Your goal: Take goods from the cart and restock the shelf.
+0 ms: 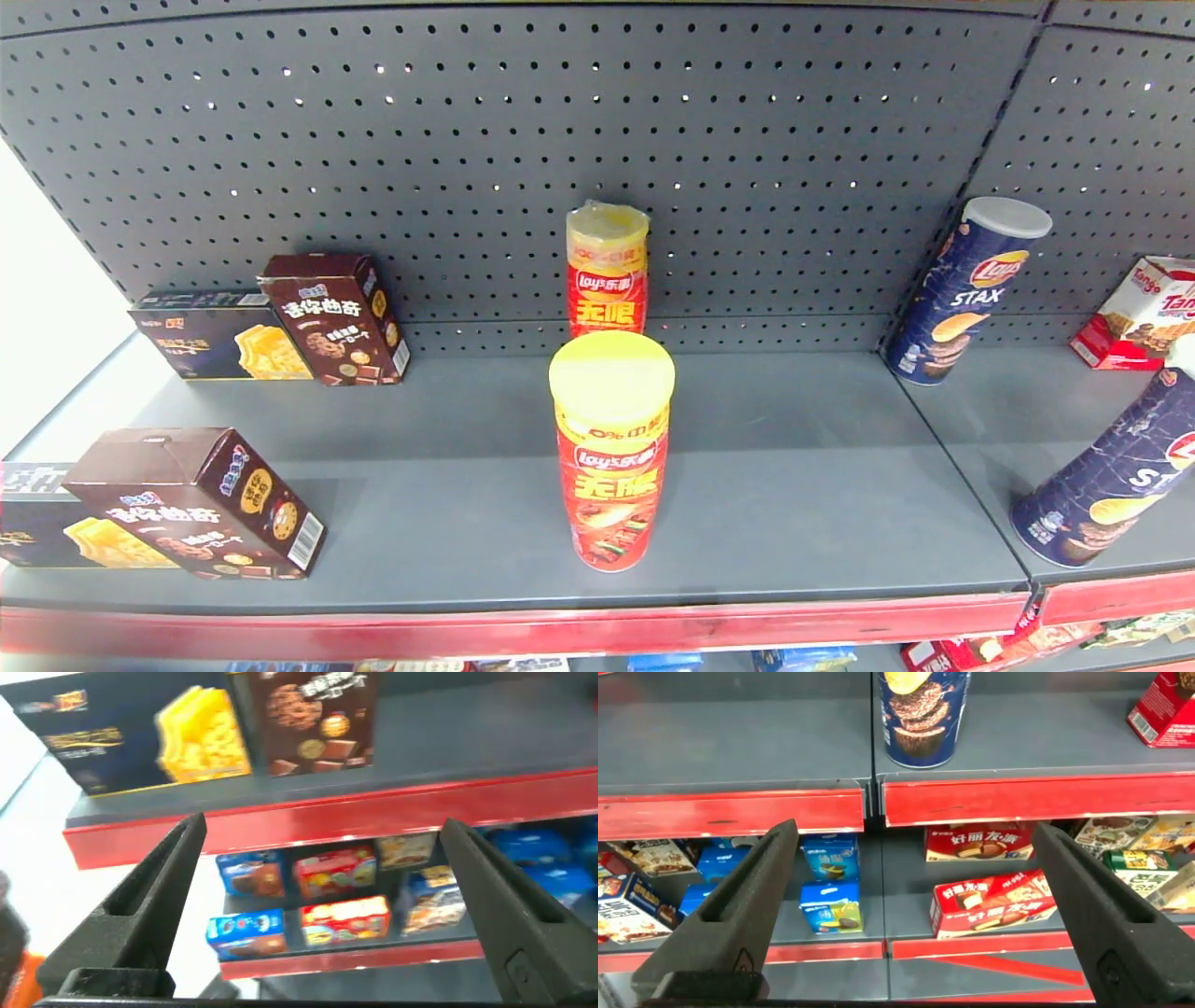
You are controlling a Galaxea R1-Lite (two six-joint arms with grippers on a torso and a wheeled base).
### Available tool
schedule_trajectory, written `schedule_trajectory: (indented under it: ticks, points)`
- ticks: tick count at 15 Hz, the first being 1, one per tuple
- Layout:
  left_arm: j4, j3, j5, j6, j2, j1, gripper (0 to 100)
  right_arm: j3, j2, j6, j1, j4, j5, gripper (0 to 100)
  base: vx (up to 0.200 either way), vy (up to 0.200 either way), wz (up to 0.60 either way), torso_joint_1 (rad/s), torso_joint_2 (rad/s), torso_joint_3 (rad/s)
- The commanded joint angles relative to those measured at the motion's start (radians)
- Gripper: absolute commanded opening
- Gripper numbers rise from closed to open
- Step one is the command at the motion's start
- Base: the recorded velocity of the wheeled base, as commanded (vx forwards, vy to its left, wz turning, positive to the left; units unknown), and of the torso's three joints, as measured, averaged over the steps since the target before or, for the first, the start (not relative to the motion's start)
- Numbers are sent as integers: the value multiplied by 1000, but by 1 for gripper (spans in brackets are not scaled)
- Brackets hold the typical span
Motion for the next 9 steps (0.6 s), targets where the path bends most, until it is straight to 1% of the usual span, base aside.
schedule_trajectory:
  ticks: [1, 2, 3, 4, 6, 8, 9]
  points:
    - [0, 2, -22, -12, 5, -3, 100, -1, 2, 0, 1, 0, 0, 100, 0, 0, 0, 0, 0, 0]
    - [0, 3, -16, -24, 3, -3, 100, -1, 2, 0, 1, 0, 0, 100, 0, 0, 0, 0, 0, 0]
    - [0, 3, 30, -50, 3, -1, 100, -1, 2, 2, 0, 0, 0, 100, 0, 0, 0, 0, 0, 0]
    - [-1, 3, 87, -84, 3, -3, 100, -1, 2, 0, 1, 0, 4, 100, 0, 0, 0, 0, 0, 0]
    - [-1, 3, 90, -92, 3, -1, 100, 1, 2, -2, 1, 0, 17, 100, 0, 0, 0, 0, 0, 0]
    - [-1, 3, 87, -83, 3, -3, 100, -1, 2, -2, 1, 0, 17, 100, 0, 0, 0, 0, 0, 0]
    - [-1, 3, 87, -84, 2, -3, 100, 1, 2, -2, 1, 0, 17, 100, 0, 0, 0, 0, 0, 0]
